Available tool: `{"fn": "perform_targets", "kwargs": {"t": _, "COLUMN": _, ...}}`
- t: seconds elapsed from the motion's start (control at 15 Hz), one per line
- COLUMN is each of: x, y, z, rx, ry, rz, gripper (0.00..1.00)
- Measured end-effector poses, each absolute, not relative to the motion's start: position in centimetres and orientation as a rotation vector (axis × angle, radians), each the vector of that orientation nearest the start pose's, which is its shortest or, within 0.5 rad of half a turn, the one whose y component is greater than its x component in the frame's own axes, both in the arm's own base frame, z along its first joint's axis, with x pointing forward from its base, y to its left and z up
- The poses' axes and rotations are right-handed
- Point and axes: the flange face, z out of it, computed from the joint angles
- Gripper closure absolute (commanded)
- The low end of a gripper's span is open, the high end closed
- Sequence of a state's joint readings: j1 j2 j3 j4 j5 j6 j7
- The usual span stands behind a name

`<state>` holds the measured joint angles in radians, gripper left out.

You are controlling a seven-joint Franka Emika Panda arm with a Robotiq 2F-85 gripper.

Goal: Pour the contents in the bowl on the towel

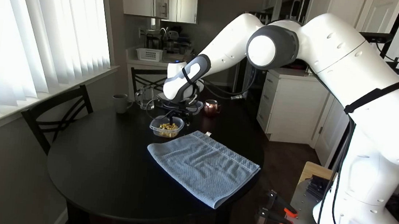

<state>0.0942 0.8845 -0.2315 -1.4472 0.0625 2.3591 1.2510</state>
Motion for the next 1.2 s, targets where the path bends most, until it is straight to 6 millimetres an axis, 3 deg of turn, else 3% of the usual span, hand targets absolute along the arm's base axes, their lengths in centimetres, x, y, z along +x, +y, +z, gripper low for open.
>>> {"fn": "perform_targets", "kwargs": {"t": 0.27, "x": 73.0, "y": -7.7, "z": 16.8, "rx": -2.503, "ry": 2.048, "rz": -0.161, "gripper": 0.0}}
{"fn": "perform_targets", "kwargs": {"t": 0.33, "x": 73.0, "y": -8.0, "z": 16.6, "rx": -2.501, "ry": 2.058, "rz": -0.154, "gripper": 0.05}}
{"fn": "perform_targets", "kwargs": {"t": 0.4, "x": 73.1, "y": -8.4, "z": 16.5, "rx": -2.499, "ry": 2.067, "rz": -0.146, "gripper": 0.26}}
{"fn": "perform_targets", "kwargs": {"t": 0.53, "x": 73.1, "y": -9.0, "z": 16.0, "rx": -2.496, "ry": 2.085, "rz": -0.126, "gripper": 0.31}}
{"fn": "perform_targets", "kwargs": {"t": 1.0, "x": 73.2, "y": -9.6, "z": 14.4, "rx": -2.496, "ry": 2.098, "rz": -0.107, "gripper": 0.77}}
{"fn": "perform_targets", "kwargs": {"t": 1.2, "x": 73.3, "y": -9.6, "z": 14.5, "rx": -2.496, "ry": 2.095, "rz": -0.112, "gripper": 0.93}}
